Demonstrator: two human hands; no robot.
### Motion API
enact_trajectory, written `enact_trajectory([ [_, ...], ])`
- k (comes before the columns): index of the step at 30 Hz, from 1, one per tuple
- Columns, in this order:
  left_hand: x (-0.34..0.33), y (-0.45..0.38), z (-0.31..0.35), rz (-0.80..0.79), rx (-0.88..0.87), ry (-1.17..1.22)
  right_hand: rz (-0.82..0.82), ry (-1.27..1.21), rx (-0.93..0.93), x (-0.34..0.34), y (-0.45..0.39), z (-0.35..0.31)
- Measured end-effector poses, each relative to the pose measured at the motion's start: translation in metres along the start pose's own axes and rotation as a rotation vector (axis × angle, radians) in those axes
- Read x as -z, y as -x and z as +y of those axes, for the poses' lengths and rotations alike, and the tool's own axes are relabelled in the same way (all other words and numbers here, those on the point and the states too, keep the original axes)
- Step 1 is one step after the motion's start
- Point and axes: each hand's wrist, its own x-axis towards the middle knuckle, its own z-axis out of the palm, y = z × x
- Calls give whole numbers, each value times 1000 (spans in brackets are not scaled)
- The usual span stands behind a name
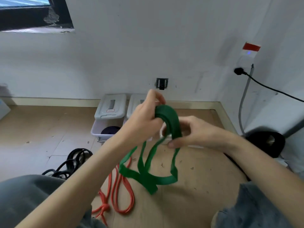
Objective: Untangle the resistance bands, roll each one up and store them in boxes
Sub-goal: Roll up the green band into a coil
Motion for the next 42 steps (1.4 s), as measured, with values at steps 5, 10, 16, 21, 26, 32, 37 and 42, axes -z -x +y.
enact_trajectory([
  [5, -3, 3, -35, 19, 73, -48, 239, -70, 103, -17, -8, -2],
  [10, -37, 37, -91, -253, 335, -80, 197, -604, 257, -5, -12, -8],
  [16, 2, 24, -76, 140, 353, 116, 214, 19, -89, 20, -5, 7],
  [21, -4, 11, -23, -6, 196, -136, 37, 37, -56, -9, -7, 1],
  [26, -11, 10, -33, 33, 137, -290, 203, 115, 88, -19, -9, -7],
  [32, -28, 41, -88, -320, 395, -147, 274, -574, 218, 15, -3, -16],
  [37, -1, 26, -78, 97, 335, 81, 6, 440, -333, 29, 0, 11],
  [42, -25, 17, -44, -53, 199, -179, 39, 251, -81, -26, -16, 8],
])
